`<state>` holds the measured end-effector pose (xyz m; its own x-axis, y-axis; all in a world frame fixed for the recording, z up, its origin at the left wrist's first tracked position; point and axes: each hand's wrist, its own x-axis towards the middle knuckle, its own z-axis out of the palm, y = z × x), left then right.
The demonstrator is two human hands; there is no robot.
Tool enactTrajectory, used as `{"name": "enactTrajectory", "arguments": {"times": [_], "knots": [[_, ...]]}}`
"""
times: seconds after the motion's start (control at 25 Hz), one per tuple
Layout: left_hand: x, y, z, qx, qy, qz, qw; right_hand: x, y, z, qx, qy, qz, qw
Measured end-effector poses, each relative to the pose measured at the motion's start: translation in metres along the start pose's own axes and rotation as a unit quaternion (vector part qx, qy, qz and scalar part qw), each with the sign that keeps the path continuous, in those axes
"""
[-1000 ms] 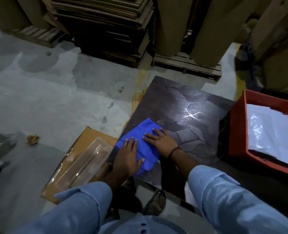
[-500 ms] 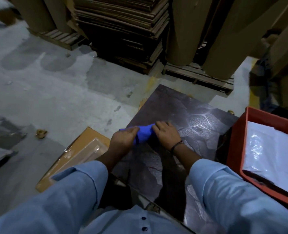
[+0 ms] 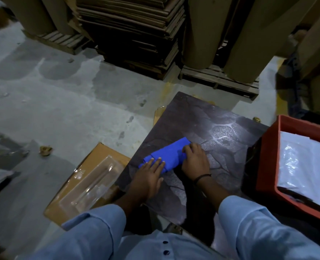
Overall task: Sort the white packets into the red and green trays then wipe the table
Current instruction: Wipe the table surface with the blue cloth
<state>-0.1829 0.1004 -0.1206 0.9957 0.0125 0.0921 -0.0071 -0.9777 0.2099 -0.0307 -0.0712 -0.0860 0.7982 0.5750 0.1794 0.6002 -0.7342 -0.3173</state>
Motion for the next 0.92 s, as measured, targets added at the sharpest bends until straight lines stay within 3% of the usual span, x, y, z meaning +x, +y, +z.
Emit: {"name": "enactTrajectory", "arguments": {"times": [0.16,0.28,0.32,0.44,0.48,0.6,0.64,0.84,0.92], "knots": [[0.006,-0.01,-0.013,-0.032,0.041,-0.007,0.999,0.018,-0.043,0.021,0.065,-0.002,0.088,0.994],[0.0,-0.022,-0.015,-0.022,0.041,-0.021,0.999,0.018,-0.066,0.047,0.034,-0.114,0.177,0.977],[-0.005,-0.026,-0.015,-0.018,0.035,-0.021,0.999,0.014,-0.068,0.054,0.008,-0.155,0.163,0.974],[-0.017,-0.037,-0.016,-0.025,0.019,-0.016,0.999,-0.007,-0.046,0.066,-0.071,-0.191,-0.074,0.976],[-0.021,-0.041,-0.017,-0.033,0.019,-0.02,0.999,-0.007,-0.032,0.065,-0.082,-0.189,-0.083,0.975],[-0.034,-0.055,-0.025,-0.038,0.034,-0.052,0.997,0.006,-0.021,0.052,-0.086,-0.175,0.155,0.968],[-0.038,-0.06,-0.03,-0.035,0.041,-0.058,0.997,0.01,-0.031,0.053,-0.079,-0.198,0.18,0.96],[-0.047,-0.067,-0.041,-0.042,-0.006,-0.072,0.997,0.027,-0.095,0.065,0.136,-0.234,0.152,0.951],[-0.05,-0.07,-0.038,-0.049,-0.048,-0.071,0.995,0.025,-0.105,0.065,0.222,-0.283,0.083,0.929]]}}
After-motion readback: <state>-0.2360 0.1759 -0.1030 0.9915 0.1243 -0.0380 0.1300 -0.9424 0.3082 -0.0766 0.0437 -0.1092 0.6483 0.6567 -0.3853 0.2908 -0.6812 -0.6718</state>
